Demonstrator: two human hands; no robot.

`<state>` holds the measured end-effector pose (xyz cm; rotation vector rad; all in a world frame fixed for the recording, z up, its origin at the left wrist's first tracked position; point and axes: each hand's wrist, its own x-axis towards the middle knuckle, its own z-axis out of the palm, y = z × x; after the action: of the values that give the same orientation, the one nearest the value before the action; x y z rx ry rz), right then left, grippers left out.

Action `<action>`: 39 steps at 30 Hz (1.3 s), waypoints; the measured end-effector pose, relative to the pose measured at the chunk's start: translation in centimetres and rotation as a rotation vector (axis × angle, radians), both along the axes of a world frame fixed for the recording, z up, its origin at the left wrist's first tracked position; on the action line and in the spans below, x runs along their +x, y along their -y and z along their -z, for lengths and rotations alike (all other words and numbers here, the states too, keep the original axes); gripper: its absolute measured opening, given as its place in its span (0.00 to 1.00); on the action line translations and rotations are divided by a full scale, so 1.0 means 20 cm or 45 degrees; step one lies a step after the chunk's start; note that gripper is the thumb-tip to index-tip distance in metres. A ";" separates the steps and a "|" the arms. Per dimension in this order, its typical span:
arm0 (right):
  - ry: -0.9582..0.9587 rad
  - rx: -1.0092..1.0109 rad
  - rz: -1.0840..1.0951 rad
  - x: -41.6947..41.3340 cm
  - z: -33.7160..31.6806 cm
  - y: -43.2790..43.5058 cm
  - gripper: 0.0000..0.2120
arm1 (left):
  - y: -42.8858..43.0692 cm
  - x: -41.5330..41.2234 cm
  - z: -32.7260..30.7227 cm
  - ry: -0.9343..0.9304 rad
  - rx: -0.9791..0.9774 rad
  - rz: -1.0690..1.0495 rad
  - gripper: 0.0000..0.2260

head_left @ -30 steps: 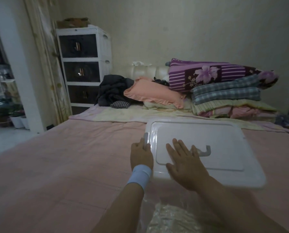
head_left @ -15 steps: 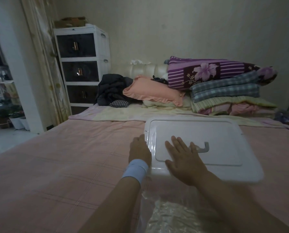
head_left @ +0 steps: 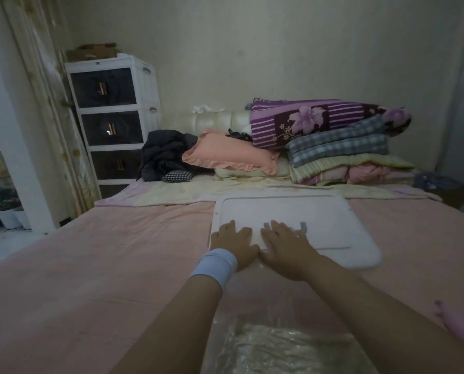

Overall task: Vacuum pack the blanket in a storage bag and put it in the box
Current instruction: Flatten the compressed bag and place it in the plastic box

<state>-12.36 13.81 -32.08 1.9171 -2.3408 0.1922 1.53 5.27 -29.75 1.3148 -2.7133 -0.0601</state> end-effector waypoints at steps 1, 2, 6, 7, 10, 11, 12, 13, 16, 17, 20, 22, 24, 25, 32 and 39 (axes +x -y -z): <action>0.007 0.024 0.002 -0.03 -0.01 -0.02 0.35 | 0.00 0.00 0.00 0.031 -0.002 -0.008 0.28; 0.034 0.069 0.017 -0.08 -0.03 -0.06 0.36 | 0.00 -0.03 0.00 0.062 -0.027 0.024 0.30; -0.036 0.195 0.076 -0.21 -0.04 -0.14 0.36 | 0.00 -0.07 0.01 0.138 0.038 0.194 0.39; -0.062 0.169 0.075 -0.23 -0.04 -0.14 0.33 | 0.00 -0.09 0.02 0.148 0.018 0.195 0.38; -0.138 0.108 0.035 -0.24 -0.04 -0.12 0.28 | 0.04 -0.12 0.00 0.115 -0.052 0.164 0.28; -0.170 0.098 0.032 -0.24 -0.04 -0.12 0.27 | 0.05 -0.13 -0.01 0.126 -0.060 0.165 0.26; -0.199 0.076 0.032 -0.24 -0.04 -0.11 0.27 | 0.06 -0.12 -0.01 0.149 -0.078 0.175 0.25; -0.228 0.044 0.031 -0.24 -0.04 -0.11 0.25 | 0.05 -0.12 -0.02 0.163 -0.126 0.189 0.23; -0.243 -0.190 0.090 -0.23 -0.04 -0.10 0.23 | 0.04 -0.11 -0.04 0.040 -0.384 0.210 0.20; -0.266 -0.265 0.119 -0.22 -0.05 -0.09 0.22 | 0.03 -0.11 -0.04 -0.024 -0.457 0.202 0.20; -0.408 -0.325 0.137 -0.21 -0.06 -0.06 0.14 | 0.04 -0.11 -0.06 -0.122 -0.532 0.201 0.18; -0.536 -0.320 0.133 -0.23 -0.07 -0.06 0.23 | 0.04 -0.12 -0.08 -0.116 -0.498 0.206 0.17; -0.578 -0.364 0.138 -0.25 -0.13 -0.10 0.26 | 0.01 -0.14 -0.10 -0.197 -0.476 0.217 0.17; -0.599 -0.412 0.147 -0.27 -0.16 -0.13 0.26 | -0.01 -0.17 -0.12 -0.303 -0.486 0.235 0.16; -0.683 -0.556 0.331 -0.51 -0.24 -0.42 0.25 | -0.31 -0.48 -0.19 -0.653 -0.676 0.469 0.14; -0.591 -0.254 0.705 -0.83 -0.13 -0.83 0.24 | -0.62 -0.93 -0.08 -0.264 -0.368 0.629 0.24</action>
<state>-29.03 30.43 -29.56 1.0280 -2.3031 -0.0631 -17.03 17.68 -28.12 0.5172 -2.6680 0.1365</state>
